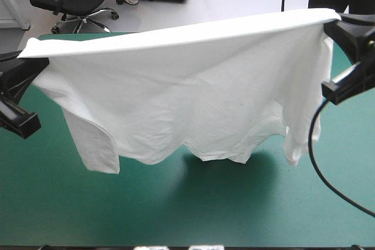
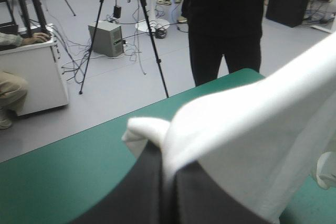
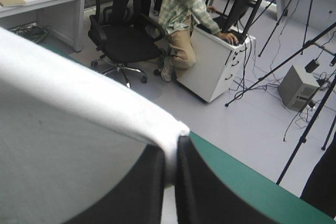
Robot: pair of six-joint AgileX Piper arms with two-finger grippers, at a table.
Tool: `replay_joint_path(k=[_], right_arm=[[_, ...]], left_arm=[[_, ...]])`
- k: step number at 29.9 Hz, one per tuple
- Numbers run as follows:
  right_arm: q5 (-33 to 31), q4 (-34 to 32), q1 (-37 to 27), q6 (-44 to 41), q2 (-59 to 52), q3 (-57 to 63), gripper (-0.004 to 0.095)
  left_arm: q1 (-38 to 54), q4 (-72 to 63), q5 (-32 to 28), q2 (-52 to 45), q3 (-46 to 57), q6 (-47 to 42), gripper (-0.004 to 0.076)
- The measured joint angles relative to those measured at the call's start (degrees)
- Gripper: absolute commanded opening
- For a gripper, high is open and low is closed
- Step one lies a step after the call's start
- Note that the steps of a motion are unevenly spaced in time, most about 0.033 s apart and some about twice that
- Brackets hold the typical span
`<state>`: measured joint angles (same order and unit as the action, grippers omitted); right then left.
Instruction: Fold the cloth
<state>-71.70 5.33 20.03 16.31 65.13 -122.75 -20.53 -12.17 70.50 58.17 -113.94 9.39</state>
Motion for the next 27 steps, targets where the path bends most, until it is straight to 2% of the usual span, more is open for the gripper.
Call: replay_joint_path(k=[7, 15, 22, 27], right_arm=[[0.1, 2.3, 0.0, 0.0, -5.6, -0.1, -0.0013], [0.1, 3.3, 0.0, 0.0, -5.8, 3.0, -0.0013], [0.1, 3.3, 0.0, 0.0, -0.7, 13.1, -0.0013], [0.2, 2.9, 0.0, 0.0, 8.5, 16.7, -0.0013]], left_arm=[[0.0, -6.2, 0.1, -1.3, -0.2, 0.0, -0.0018], [0.0, -7.1, 0.1, -1.8, 2.0, -2.1, -0.0018], [0.0, -4.7, 0.1, -0.8, 12.8, -3.7, -0.0018], [0.0, 1.2, 0.0, 3.8, 21.7, -5.1, -0.0018]])
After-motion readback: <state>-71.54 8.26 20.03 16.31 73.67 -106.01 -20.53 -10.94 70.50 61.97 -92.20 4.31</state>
